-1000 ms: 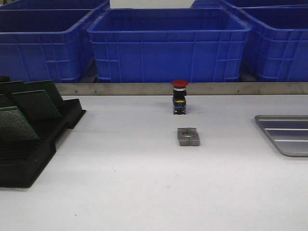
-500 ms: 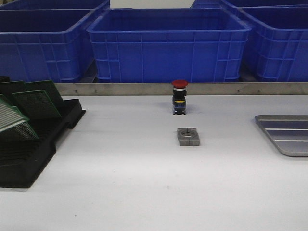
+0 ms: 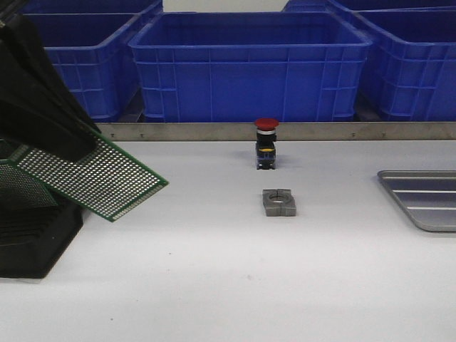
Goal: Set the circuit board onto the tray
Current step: 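Hold the board out with left gripper as right gripper approaches, then grasp the board edge with right gripper and open left gripper, then carry the board with right gripper onto the steel tray and release, then grasp a second green board from the rack with left gripper, lift, then take the second board from left gripper with right gripper, then lower the second board onto the steel tray with right gripper, release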
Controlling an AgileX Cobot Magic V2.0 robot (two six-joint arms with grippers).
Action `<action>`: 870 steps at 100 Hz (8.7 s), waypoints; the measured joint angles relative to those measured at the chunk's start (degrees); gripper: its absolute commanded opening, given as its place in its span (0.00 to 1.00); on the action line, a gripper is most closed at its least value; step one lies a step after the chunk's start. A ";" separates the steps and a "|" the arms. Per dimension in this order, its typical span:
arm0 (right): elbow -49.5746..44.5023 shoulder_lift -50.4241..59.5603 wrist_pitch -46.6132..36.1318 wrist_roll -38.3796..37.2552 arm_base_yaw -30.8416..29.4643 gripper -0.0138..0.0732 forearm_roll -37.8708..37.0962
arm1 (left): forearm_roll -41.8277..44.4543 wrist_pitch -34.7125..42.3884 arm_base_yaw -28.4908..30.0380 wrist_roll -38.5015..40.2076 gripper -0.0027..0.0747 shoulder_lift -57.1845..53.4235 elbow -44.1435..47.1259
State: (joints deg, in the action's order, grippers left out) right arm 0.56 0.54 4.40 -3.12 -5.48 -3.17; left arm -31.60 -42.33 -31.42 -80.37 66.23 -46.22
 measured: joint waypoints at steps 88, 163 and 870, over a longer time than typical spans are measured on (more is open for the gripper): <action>20.48 -27.18 23.95 3.54 22.73 0.71 9.75 | -0.63 0.71 -0.07 0.00 0.01 0.00 0.00; 34.66 -70.80 3.18 23.91 57.56 0.77 13.30 | -0.76 0.79 -0.07 0.00 0.01 0.00 0.00; 56.12 -92.52 26.91 56.52 3.08 0.08 55.00 | -11.21 19.63 3.56 -1.65 0.74 1.01 -0.09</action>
State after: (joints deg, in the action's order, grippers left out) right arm 56.68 -91.98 31.32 53.41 -2.40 51.83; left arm -42.81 -22.70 -27.86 -82.02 67.24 -46.31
